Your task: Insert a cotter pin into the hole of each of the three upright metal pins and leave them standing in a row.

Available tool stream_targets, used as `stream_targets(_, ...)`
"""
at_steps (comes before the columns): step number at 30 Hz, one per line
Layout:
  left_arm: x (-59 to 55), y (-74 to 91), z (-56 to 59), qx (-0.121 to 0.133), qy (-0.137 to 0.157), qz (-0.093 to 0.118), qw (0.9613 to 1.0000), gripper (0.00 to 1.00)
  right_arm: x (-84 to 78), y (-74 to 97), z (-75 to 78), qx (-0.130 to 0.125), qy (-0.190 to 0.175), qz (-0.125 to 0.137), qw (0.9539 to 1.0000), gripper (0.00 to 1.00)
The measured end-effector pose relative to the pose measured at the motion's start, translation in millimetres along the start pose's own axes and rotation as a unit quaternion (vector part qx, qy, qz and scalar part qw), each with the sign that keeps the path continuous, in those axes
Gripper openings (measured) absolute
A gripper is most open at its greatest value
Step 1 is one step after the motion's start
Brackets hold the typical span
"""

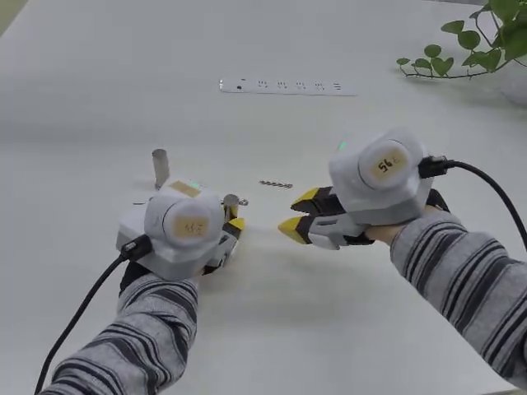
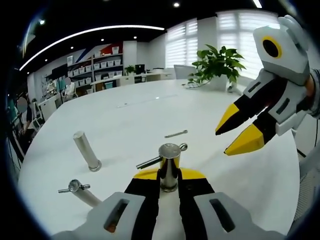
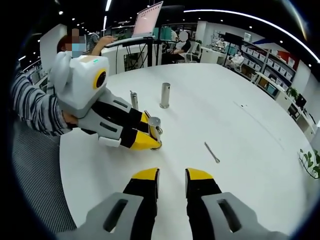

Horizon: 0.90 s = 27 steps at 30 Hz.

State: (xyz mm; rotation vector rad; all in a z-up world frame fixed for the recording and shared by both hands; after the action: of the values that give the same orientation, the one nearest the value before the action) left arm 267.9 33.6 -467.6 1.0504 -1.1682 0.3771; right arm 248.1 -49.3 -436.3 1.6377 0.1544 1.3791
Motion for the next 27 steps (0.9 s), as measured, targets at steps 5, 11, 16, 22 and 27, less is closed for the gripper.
stream_targets(5,-2.4,1.6,2.2,-0.007,0.002,-0.008,0.9999,0.14,-0.1,1.9,-1.6,0.0,-0.011,0.006,0.9999,0.16)
stream_targets(11,-4.1,9.3,3.7,-0.01,0.006,-0.019,0.9997,0.21,2.3,6.3,-1.6,-0.002,-0.034,0.019,0.9992,0.18)
stream_targets(16,-3.5,20.1,6.5,-0.013,0.021,-0.021,0.9995,0.26,8.8,11.1,-1.1,0.0,-0.064,0.04,0.9972,0.21)
stream_targets(22,8.7,35.8,12.1,-0.023,0.034,0.001,0.9992,0.35,20.5,17.8,-1.8,0.01,-0.112,0.076,0.9907,0.26)
stream_targets(27,14.6,49.7,19.7,-0.037,0.037,0.011,0.9985,0.44,28.8,19.9,-3.5,0.018,-0.123,0.091,0.988,0.33)
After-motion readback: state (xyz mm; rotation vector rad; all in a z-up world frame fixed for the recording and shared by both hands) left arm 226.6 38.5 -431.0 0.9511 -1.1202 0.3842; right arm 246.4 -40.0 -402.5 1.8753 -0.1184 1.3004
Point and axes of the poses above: the centre of the closed fingertips' face, and the gripper's own axes: y roughly backward along the fingers, z roughly to its right, x roughly out of its top, the point moved 2 cm from there along y, roughly backward along the fingers, and after that the axes turned 1 degree about x, right-handed, at the moved point
